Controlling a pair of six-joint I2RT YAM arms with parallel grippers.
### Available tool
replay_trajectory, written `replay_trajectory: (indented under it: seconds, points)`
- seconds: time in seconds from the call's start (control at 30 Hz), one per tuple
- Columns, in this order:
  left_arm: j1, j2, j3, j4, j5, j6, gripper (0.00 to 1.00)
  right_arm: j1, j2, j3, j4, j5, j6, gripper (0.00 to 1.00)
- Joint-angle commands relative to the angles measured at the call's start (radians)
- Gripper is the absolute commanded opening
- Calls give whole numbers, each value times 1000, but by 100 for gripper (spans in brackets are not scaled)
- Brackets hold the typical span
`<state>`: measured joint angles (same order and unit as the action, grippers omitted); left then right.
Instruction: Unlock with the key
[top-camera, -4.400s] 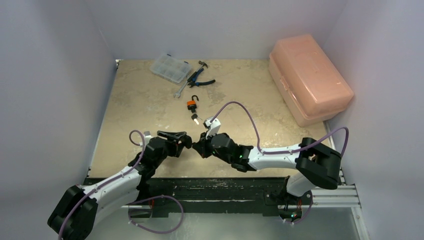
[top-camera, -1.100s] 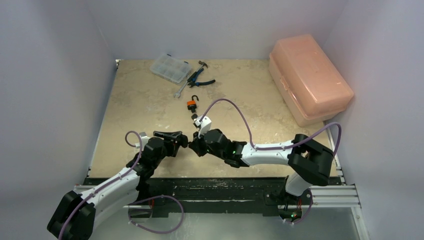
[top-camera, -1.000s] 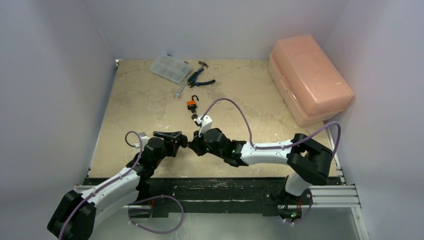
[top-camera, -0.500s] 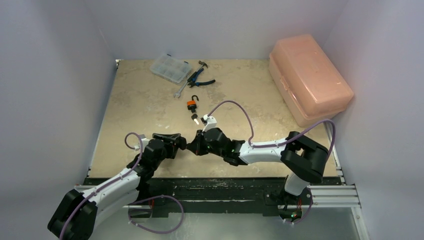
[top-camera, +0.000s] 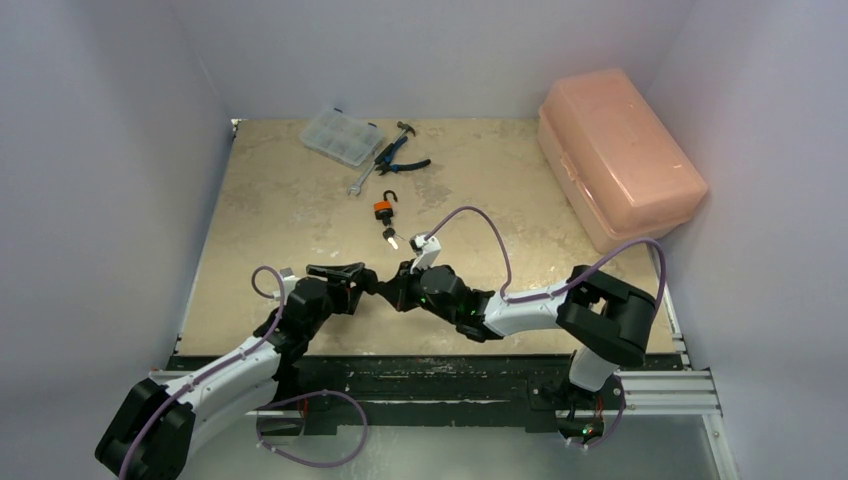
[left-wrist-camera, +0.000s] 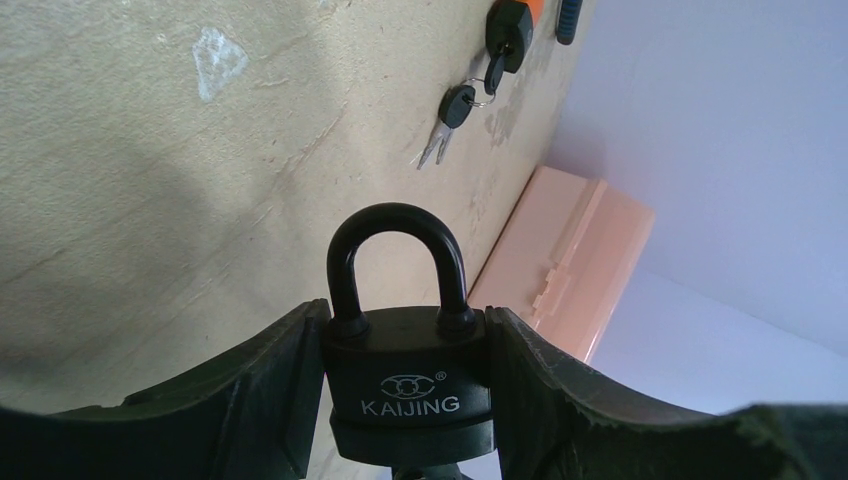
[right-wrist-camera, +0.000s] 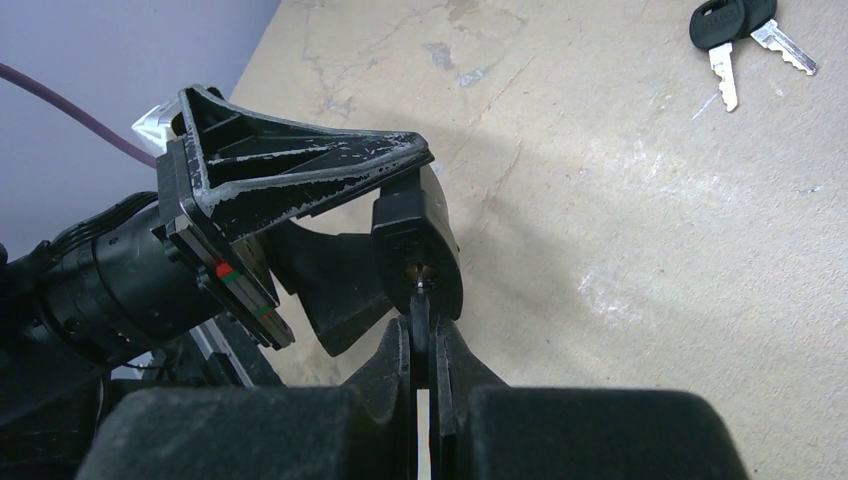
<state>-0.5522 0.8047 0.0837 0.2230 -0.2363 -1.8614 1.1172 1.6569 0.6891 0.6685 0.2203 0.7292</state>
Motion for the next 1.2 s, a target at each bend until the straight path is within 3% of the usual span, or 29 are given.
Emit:
replay_trajectory:
  seconds: [0.0, 0.67, 1.17]
  points:
    - [-26, -22, 49, 199, 134, -50, 0, -10, 10, -9, 99, 89, -24, 0]
    - [-26, -53, 86, 109, 126, 37, 0, -10, -46, 9, -55, 24, -111, 0]
    - [-25, -70, 93, 93, 126, 45, 0, -10, -71, -6, -60, 5, -119, 0]
